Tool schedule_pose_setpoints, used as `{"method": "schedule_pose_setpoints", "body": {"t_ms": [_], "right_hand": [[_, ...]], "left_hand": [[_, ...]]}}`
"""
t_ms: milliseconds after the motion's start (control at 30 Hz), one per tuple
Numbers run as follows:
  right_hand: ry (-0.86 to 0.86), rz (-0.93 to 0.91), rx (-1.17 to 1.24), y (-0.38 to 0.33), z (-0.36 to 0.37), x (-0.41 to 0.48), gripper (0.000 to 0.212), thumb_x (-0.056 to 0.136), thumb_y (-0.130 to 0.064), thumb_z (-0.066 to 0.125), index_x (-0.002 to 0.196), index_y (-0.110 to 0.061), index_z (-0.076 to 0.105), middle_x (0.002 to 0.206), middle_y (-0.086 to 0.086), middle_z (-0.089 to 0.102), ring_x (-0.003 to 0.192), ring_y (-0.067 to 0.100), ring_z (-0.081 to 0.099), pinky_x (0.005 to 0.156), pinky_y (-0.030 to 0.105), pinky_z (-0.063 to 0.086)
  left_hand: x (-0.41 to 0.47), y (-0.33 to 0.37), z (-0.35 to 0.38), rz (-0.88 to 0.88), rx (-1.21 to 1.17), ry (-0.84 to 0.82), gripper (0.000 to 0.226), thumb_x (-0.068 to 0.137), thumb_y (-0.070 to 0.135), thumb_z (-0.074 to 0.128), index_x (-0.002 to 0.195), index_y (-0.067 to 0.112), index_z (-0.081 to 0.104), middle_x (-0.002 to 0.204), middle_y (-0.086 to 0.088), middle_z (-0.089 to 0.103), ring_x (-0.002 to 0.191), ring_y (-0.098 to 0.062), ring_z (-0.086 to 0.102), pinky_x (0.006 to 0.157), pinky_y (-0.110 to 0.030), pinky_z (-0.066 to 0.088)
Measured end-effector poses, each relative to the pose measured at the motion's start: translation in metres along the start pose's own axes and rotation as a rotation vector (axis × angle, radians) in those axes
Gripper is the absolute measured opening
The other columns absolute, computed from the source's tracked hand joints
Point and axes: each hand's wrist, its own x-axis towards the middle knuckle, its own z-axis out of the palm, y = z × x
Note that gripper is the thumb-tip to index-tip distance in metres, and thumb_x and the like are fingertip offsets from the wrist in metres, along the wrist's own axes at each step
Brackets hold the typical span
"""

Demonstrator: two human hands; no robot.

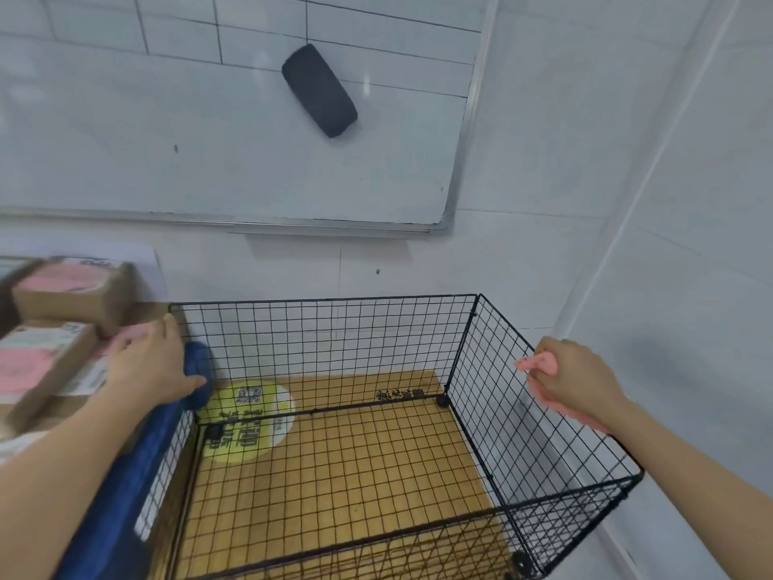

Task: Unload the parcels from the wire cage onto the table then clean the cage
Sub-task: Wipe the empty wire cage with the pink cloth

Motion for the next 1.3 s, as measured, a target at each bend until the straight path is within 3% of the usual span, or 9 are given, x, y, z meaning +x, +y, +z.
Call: {"method": "schedule_pose_setpoints", "body": {"t_ms": [267, 433, 567, 700, 933, 1067, 1300], "right_hand": [[0.013, -0.008, 0.022, -0.010, 0.004, 0.019, 0.009, 0.083, -0.024, 0.060, 0.077, -0.026, 0.055, 0.080, -0.018, 0.060, 0.076, 0.012, 0.058, 0.064, 0.031, 0.050], [0.006, -0.009, 0.028, -0.010, 0.006, 0.026, 0.009, 0.082, -0.025, 0.060, 0.075, -0.026, 0.054, 0.082, -0.013, 0.064, 0.073, 0.010, 0.058, 0.062, 0.031, 0.051], [0.000, -0.010, 0.023, -0.013, 0.006, 0.027, 0.008, 0.080, -0.024, 0.057, 0.074, -0.027, 0.052, 0.084, -0.018, 0.067, 0.077, 0.006, 0.057, 0.062, 0.032, 0.052], [0.007, -0.028, 0.018, -0.020, 0.002, 0.026, 0.010, 0.084, -0.017, 0.058, 0.076, -0.021, 0.053, 0.069, -0.027, 0.053, 0.070, -0.004, 0.048, 0.056, 0.028, 0.044], [-0.018, -0.041, 0.027, -0.025, 0.000, 0.028, 0.013, 0.083, -0.015, 0.057, 0.074, -0.024, 0.053, 0.069, -0.036, 0.053, 0.078, 0.004, 0.053, 0.059, 0.028, 0.048], [0.003, -0.049, 0.010, -0.029, -0.001, 0.029, 0.016, 0.083, -0.012, 0.056, 0.071, -0.021, 0.053, 0.061, -0.032, 0.048, 0.071, -0.004, 0.046, 0.057, 0.028, 0.044], [0.006, -0.058, -0.013, -0.032, -0.003, 0.035, 0.012, 0.084, -0.011, 0.053, 0.074, -0.018, 0.054, 0.065, -0.030, 0.047, 0.070, 0.002, 0.044, 0.054, 0.028, 0.037]], "left_hand": [[0.003, -0.001, 0.004, -0.007, 0.009, -0.015, 0.113, 0.075, 0.064, 0.060, 0.150, 0.000, 0.004, 0.153, -0.013, 0.024, 0.135, -0.028, 0.036, 0.110, -0.044, 0.031], [0.002, -0.001, 0.004, -0.007, 0.016, -0.015, 0.113, 0.076, 0.064, 0.060, 0.150, 0.000, 0.003, 0.154, -0.013, 0.022, 0.135, -0.028, 0.037, 0.109, -0.044, 0.032], [0.001, 0.000, 0.003, -0.016, 0.011, -0.013, 0.113, 0.077, 0.064, 0.059, 0.149, -0.001, 0.002, 0.154, -0.013, 0.023, 0.133, -0.027, 0.040, 0.108, -0.043, 0.032], [0.000, 0.001, 0.001, -0.021, -0.005, -0.026, 0.111, 0.078, 0.062, 0.059, 0.150, 0.000, 0.002, 0.155, -0.013, 0.021, 0.135, -0.028, 0.036, 0.110, -0.044, 0.031], [0.000, 0.000, 0.001, -0.019, -0.025, -0.030, 0.110, 0.078, 0.059, 0.061, 0.150, 0.000, 0.002, 0.155, -0.013, 0.020, 0.134, -0.029, 0.038, 0.109, -0.043, 0.034], [0.000, 0.000, 0.002, -0.023, -0.013, -0.020, 0.109, 0.079, 0.059, 0.060, 0.150, 0.000, 0.002, 0.155, -0.012, 0.020, 0.134, -0.027, 0.039, 0.110, -0.042, 0.030], [0.001, 0.000, 0.001, -0.018, -0.027, -0.025, 0.109, 0.079, 0.057, 0.061, 0.150, 0.000, 0.002, 0.155, -0.013, 0.019, 0.134, -0.029, 0.038, 0.109, -0.042, 0.032]]}}
